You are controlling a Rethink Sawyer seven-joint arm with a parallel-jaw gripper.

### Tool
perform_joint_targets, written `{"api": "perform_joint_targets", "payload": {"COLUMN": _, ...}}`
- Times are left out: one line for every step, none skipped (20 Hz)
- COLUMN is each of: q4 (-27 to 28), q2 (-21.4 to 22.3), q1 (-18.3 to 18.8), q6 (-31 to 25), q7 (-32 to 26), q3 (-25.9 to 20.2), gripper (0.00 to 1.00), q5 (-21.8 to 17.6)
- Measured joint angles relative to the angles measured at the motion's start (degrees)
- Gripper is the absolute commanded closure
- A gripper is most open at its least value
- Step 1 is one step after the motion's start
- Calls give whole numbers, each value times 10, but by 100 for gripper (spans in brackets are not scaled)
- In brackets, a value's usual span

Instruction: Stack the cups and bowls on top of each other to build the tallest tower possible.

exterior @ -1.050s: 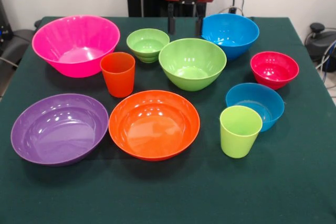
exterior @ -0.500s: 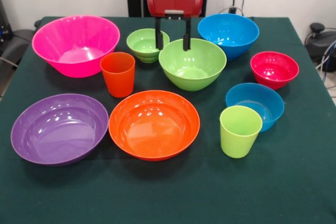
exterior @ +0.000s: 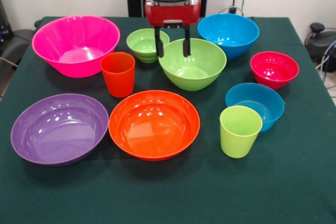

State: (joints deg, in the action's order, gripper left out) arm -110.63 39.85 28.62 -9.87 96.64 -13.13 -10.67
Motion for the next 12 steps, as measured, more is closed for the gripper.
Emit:
{"api": "perform_joint_targets", "payload": {"q4": 2, "q2": 0, "q1": 5, "q6": -14, "q7": 0, "q3": -5, "gripper": 0, "q5": -4}}
{"api": "perform_joint_targets", "payload": {"q4": 4, "q2": 0, "q1": 8, "q6": -21, "q7": 0, "q3": -8, "gripper": 0, "q5": -7}}
{"api": "perform_joint_targets", "payload": {"q4": 6, "q2": 0, "q1": 13, "q6": -32, "q7": 0, "q3": -14, "gripper": 0, "q5": -10}}
{"api": "perform_joint_targets", "payload": {"q4": 8, "q2": 0, "q1": 16, "q6": -37, "q7": 0, "q3": -17, "gripper": 0, "q5": -12}}
{"api": "perform_joint_targets", "payload": {"q4": 10, "q2": 0, "q1": 19, "q6": -42, "q7": 0, "q3": -21, "gripper": 0, "q5": -15}}
{"api": "perform_joint_targets", "payload": {"q4": 11, "q2": 0, "q1": 21, "q6": -45, "q7": 0, "q3": -23, "gripper": 0, "q5": -16}}
{"api": "perform_joint_targets", "payload": {"q4": 13, "q2": 0, "q1": 25, "q6": -47, "q7": 0, "q3": -26, "gripper": 0, "q5": -19}}
{"api": "perform_joint_targets", "payload": {"q4": 15, "q2": 0, "q1": 28, "q6": -50, "q7": 0, "q3": -29, "gripper": 0, "q5": -22}}
{"api": "perform_joint_targets", "payload": {"q4": 17, "q2": 0, "q1": 30, "q6": -52, "q7": 0, "q3": -31, "gripper": 0, "q5": -25}}
{"api": "perform_joint_targets", "payload": {"q4": 20, "q2": 0, "q1": 33, "q6": -54, "q7": 0, "q3": -34, "gripper": 0, "q5": -29}}
{"api": "perform_joint_targets", "payload": {"q4": 22, "q2": 0, "q1": 35, "q6": -55, "q7": 0, "q3": -36, "gripper": 0, "q5": -32}}
{"api": "perform_joint_targets", "payload": {"q4": 26, "q2": -1, "q1": 36, "q6": -57, "q7": 0, "q3": -39, "gripper": 0, "q5": -35}}
